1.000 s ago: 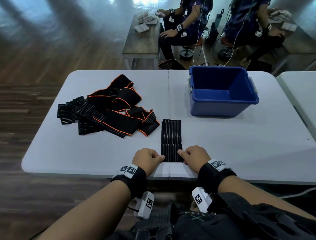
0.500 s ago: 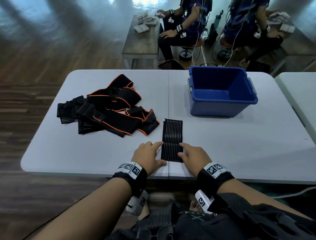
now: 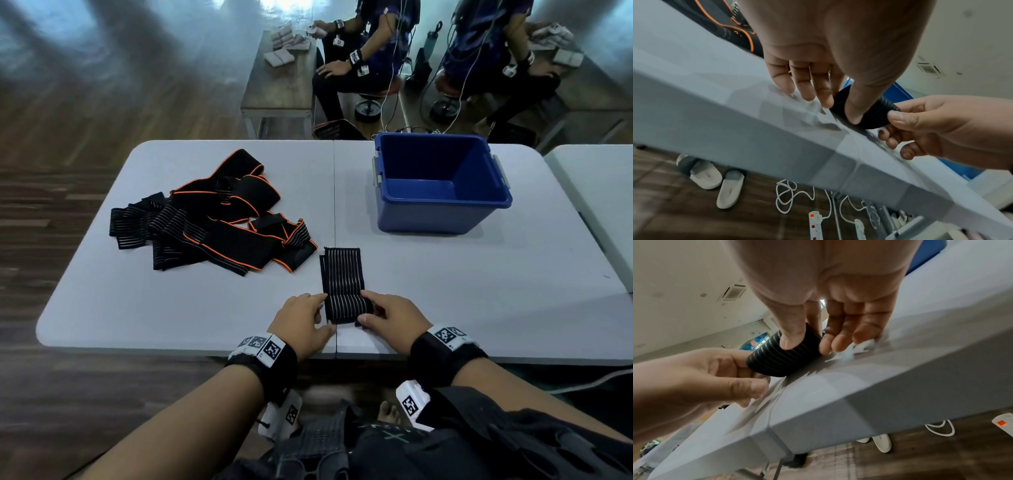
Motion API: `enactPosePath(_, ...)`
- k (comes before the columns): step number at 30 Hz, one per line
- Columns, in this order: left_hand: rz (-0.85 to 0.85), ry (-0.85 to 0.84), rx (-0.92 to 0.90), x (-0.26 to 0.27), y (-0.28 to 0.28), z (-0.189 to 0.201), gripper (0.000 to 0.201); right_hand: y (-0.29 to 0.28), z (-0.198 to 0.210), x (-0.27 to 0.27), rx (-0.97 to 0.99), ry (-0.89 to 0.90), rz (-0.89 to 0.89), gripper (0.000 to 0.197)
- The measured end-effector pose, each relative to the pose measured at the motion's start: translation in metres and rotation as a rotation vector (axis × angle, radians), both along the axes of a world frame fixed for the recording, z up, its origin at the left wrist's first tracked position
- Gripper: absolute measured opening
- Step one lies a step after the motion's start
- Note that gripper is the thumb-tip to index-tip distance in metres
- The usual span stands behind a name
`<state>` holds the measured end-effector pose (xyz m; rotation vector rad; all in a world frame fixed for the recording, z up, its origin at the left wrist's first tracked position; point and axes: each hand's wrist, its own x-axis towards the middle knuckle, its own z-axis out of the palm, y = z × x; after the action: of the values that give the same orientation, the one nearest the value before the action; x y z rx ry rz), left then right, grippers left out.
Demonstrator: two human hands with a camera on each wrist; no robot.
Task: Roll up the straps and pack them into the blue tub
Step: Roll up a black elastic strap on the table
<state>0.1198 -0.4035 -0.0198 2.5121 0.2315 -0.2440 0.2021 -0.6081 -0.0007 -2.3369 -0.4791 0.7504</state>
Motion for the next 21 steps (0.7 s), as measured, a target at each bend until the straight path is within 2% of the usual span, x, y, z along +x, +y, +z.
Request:
enactPosePath(2,0.027,-0.029,-0.026,0.002,-0.001,0.002,0.023,0.003,0.002,0.001,0.006,-0.018,-0.003,0.041)
enactPosePath(4,0.071,-0.025,-0.052,0.004,-0.002,0.003,0.018,0.007,0.002,0.003,0.026,-0.065,0.015,0.011)
enactPosePath(5,0.091,-0.021,-0.062,0.004,-0.002,0.003,0.019,0.008,0.002,0.004,0.032,-0.079,0.014,0.009)
enactPosePath(8,0.133,-0.020,-0.090,0.005,-0.002,0.003,0.029,0.013,0.002,0.006,-0.004,-0.081,0.013,0.028)
enactPosePath(11,0.149,-0.037,-0.110,0.005,-0.001,0.003,0.033,0.014,0.004,0.007,0.036,-0.052,0.012,0.026)
enactPosePath(15,0.147,-0.051,-0.100,0.008,-0.001,0.007,0.033,0.014,0.003,0.010,0.082,0.034,-0.110,0.040)
enactPosePath(21,0.171,-0.010,-0.113,0.014,-0.001,0.009,0.033,0.023,0.005,0.017,0.046,0.047,-0.157,0.024)
